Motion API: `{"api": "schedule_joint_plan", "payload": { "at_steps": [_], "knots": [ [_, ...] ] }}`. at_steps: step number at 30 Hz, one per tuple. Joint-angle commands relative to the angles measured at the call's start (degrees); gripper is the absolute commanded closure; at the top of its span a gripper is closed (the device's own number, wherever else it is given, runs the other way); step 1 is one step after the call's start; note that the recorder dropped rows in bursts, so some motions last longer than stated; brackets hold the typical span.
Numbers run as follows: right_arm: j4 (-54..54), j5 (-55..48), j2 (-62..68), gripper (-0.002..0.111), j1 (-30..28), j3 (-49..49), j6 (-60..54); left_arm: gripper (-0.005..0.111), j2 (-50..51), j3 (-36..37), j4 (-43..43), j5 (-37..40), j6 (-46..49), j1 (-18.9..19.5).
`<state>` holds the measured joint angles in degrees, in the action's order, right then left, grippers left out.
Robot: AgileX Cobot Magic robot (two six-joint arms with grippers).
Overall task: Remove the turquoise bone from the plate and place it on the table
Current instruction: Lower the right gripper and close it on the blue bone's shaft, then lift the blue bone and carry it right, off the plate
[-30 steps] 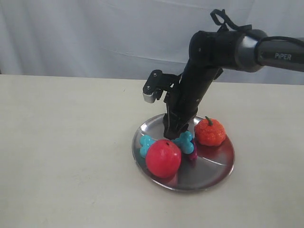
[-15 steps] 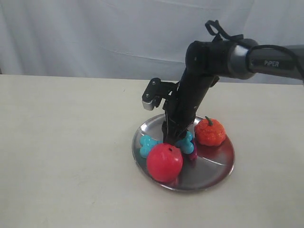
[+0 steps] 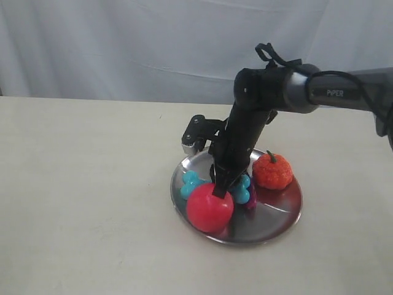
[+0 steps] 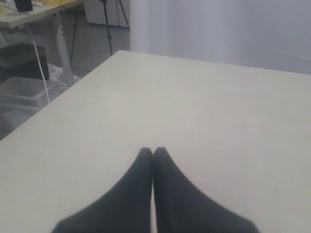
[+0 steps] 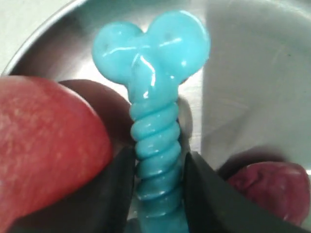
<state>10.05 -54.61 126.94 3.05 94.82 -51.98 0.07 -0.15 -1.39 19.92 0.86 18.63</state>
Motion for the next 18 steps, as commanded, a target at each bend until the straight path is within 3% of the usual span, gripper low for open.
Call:
{"api": "schedule_joint_plan", "payload": {
  "at_steps": [1,13,18],
  "knots": [
    [-0.9,3.1,-0.3,0.105,-0.1,0.4,0.9,0.107,-0.1,0.1,-0.1,-0.3,-0.2,0.1],
    [-3.9,8.1,-14.5,0.109,-0.4,0.4,17.2,0.107,-0.1,0.1,-0.1,-0.3,-0.2,0.1],
    [-16.6,8.9,-27.3,0.109,-5.9,0.4,44.9,0.107,-0.1,0.1,-0.1,-0.3,-0.2,0.1]
  ]
}}
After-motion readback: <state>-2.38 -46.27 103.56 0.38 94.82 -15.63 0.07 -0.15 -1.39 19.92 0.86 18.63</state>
